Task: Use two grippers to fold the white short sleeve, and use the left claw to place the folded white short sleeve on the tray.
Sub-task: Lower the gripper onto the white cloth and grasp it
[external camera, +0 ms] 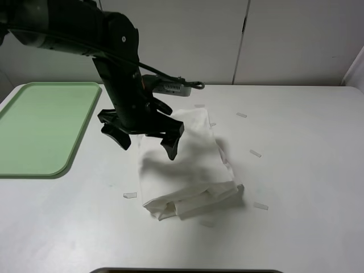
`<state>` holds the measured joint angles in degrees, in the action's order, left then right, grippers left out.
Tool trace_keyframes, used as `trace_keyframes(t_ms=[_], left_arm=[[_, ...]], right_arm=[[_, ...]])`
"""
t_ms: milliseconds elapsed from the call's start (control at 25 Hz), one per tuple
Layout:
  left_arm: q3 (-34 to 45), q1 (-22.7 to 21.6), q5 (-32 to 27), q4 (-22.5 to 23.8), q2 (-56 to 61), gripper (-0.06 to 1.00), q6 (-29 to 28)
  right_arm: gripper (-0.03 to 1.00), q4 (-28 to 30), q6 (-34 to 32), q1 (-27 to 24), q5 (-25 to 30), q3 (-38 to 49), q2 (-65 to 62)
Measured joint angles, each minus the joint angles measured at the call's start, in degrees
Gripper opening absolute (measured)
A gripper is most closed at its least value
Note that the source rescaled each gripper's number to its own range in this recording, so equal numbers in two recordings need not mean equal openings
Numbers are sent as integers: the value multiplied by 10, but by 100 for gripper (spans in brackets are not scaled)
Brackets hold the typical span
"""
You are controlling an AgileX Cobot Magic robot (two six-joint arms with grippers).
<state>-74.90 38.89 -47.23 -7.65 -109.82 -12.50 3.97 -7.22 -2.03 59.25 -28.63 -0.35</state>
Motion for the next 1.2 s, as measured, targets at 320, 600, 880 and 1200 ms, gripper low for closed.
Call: trace_keyframes(t_ms=[320, 600, 880, 1200], left_arm=[[84, 0, 105, 1, -1, 100, -40], [87, 0, 146, -3, -33, 100, -62], [87, 0, 169, -16, -55, 99, -70], [87, 5, 214, -13, -55, 99, -74]], right_arm=[[100, 0, 0, 0, 0, 0, 0], [100, 0, 0, 0, 0, 0, 0], [100, 0, 0, 0, 0, 0, 0], [100, 0, 0, 0, 0, 0, 0]])
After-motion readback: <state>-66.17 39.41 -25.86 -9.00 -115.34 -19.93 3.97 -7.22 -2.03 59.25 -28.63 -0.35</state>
